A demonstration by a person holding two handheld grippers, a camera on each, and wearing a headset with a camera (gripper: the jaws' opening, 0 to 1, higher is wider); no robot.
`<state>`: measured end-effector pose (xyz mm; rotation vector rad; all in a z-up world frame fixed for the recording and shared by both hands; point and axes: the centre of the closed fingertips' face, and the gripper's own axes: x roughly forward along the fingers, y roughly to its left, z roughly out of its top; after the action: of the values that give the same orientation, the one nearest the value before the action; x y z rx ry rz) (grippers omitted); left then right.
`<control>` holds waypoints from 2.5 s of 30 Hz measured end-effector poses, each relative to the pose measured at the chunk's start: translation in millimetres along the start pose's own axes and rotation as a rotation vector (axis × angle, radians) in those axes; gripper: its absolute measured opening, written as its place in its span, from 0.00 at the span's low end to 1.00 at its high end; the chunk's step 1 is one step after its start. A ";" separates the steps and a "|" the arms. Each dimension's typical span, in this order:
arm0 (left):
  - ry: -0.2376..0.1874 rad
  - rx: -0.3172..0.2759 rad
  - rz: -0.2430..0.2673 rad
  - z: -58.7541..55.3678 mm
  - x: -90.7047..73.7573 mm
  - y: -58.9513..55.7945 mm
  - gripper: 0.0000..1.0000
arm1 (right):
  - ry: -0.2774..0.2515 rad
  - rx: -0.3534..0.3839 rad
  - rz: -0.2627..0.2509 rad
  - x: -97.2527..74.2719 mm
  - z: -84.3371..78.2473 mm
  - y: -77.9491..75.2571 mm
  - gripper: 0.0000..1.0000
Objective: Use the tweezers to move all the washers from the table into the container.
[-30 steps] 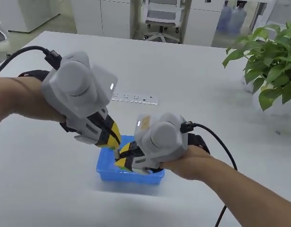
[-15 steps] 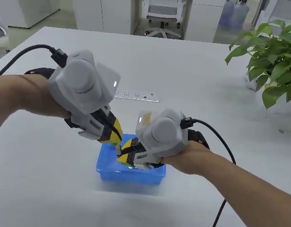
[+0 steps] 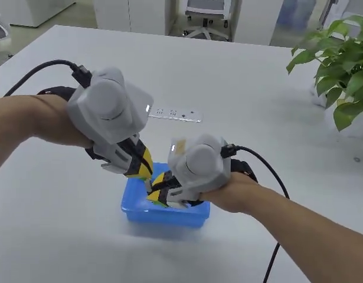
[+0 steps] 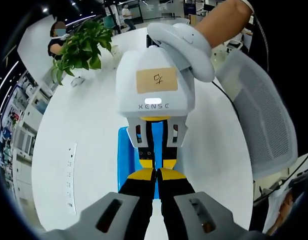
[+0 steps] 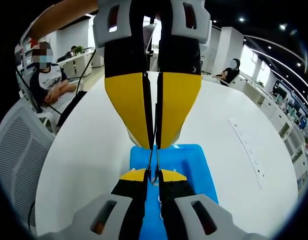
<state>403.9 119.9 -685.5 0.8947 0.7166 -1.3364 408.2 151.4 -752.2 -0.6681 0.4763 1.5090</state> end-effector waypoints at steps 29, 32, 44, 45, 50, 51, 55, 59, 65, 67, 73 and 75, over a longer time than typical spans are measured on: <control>0.018 -0.025 -0.010 -19.4 26.3 5.9 0.06 | 0.030 0.010 0.045 22.8 -24.5 -4.9 0.10; 0.011 -0.030 -0.005 -18.7 26.1 7.1 0.06 | 0.025 0.012 0.045 22.2 -24.4 -5.9 0.10; 0.009 -0.024 -0.003 -15.6 20.7 5.5 0.06 | 0.022 0.001 0.035 17.1 -22.1 -6.4 0.12; 0.007 -0.024 -0.001 -15.2 19.7 5.6 0.06 | 0.019 0.001 0.035 15.7 -21.2 -6.4 0.12; 0.002 -0.025 0.006 -13.6 14.2 4.3 0.06 | 0.021 -0.007 0.028 12.3 -20.8 -5.7 0.12; 0.001 -0.025 0.007 -13.1 13.4 4.0 0.06 | 0.022 -0.009 0.028 11.7 -20.6 -5.1 0.12; -0.003 -0.023 0.013 -10.9 9.5 3.1 0.06 | 0.021 -0.012 0.025 9.9 -19.2 -3.4 0.12; -0.008 -0.022 0.017 -8.8 6.5 2.0 0.06 | 0.012 -0.011 0.015 6.8 -15.6 -3.9 0.12; -0.012 -0.021 0.027 -6.1 1.2 1.7 0.06 | 0.002 -0.015 0.000 1.2 -11.1 -3.6 0.11; -0.015 -0.020 0.029 -4.3 -0.9 0.9 0.06 | 0.000 -0.015 -0.005 -1.4 -9.4 -3.2 0.11; -0.026 -0.017 0.043 0.0 -8.3 -0.5 0.06 | -0.017 -0.017 -0.024 -9.0 -4.1 -3.4 0.09; -0.032 -0.018 0.049 1.6 -11.6 -0.9 0.06 | -0.023 -0.012 -0.030 -12.3 -1.9 -2.4 0.09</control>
<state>401.5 124.3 -674.8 0.8695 0.6775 -1.2961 410.4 141.1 -745.2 -0.6632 0.4384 1.4910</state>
